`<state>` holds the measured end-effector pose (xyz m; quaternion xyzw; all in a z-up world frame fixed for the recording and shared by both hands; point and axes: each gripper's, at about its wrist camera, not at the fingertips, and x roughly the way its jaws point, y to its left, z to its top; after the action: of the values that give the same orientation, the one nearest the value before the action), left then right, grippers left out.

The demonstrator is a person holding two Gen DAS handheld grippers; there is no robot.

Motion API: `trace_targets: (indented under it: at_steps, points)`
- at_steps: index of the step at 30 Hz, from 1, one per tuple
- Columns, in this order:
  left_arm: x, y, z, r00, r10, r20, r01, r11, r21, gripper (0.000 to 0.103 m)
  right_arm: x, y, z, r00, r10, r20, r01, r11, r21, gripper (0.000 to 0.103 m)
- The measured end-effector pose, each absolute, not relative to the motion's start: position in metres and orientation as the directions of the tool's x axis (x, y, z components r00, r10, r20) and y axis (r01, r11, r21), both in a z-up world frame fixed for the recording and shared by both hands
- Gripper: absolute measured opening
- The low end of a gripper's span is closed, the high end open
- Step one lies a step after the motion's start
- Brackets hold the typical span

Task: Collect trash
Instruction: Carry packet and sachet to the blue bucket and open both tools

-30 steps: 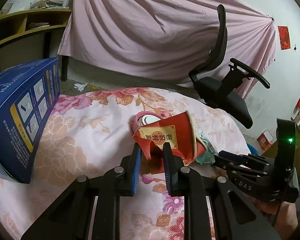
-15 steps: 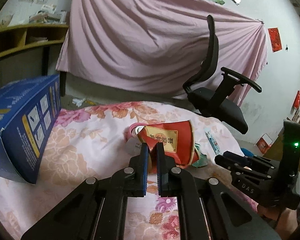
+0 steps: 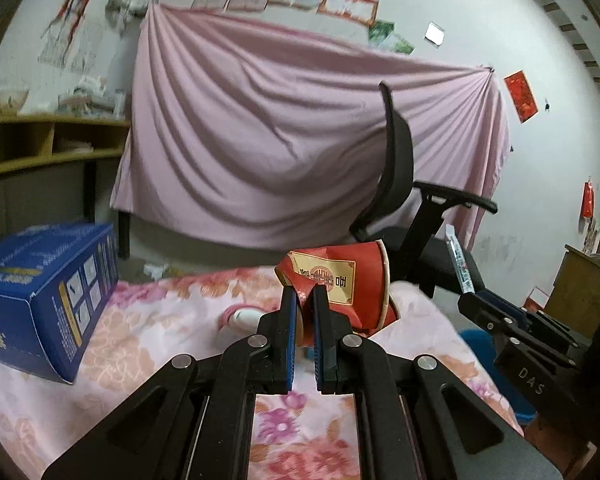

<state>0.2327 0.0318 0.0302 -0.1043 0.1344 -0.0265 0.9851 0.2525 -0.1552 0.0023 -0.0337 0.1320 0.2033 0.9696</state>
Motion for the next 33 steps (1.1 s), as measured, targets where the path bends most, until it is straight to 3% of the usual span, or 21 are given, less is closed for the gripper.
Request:
trace_targets:
  at_steps: [11, 19, 25, 33]
  points:
    - [0.211, -0.012, 0.059, 0.994, -0.093, -0.064, 0.080, 0.980, -0.185, 0.005, 0.218, -0.197, 0.030, 0.956, 0.290, -0.046, -0.290, 0.957, -0.008, 0.022]
    - [0.200, -0.072, 0.077, 0.990, -0.136, 0.043, 0.140, 0.983, -0.115, 0.005, 0.205, -0.250, 0.043, 0.985, 0.169, 0.025, -0.170, 0.983, 0.066, 0.022]
    - [0.216, -0.118, 0.086, 0.975, -0.219, 0.025, 0.220, 0.971, -0.094, 0.005, 0.202, -0.290, 0.046, 0.997, 0.075, 0.032, -0.078, 0.991, 0.110, 0.022]
    - [0.255, -0.174, 0.086, 0.931, -0.340, -0.133, 0.326, 0.939, -0.112, 0.005, 0.216, -0.338, 0.036, 0.998, -0.009, -0.068, 0.024, 0.977, 0.212, 0.022]
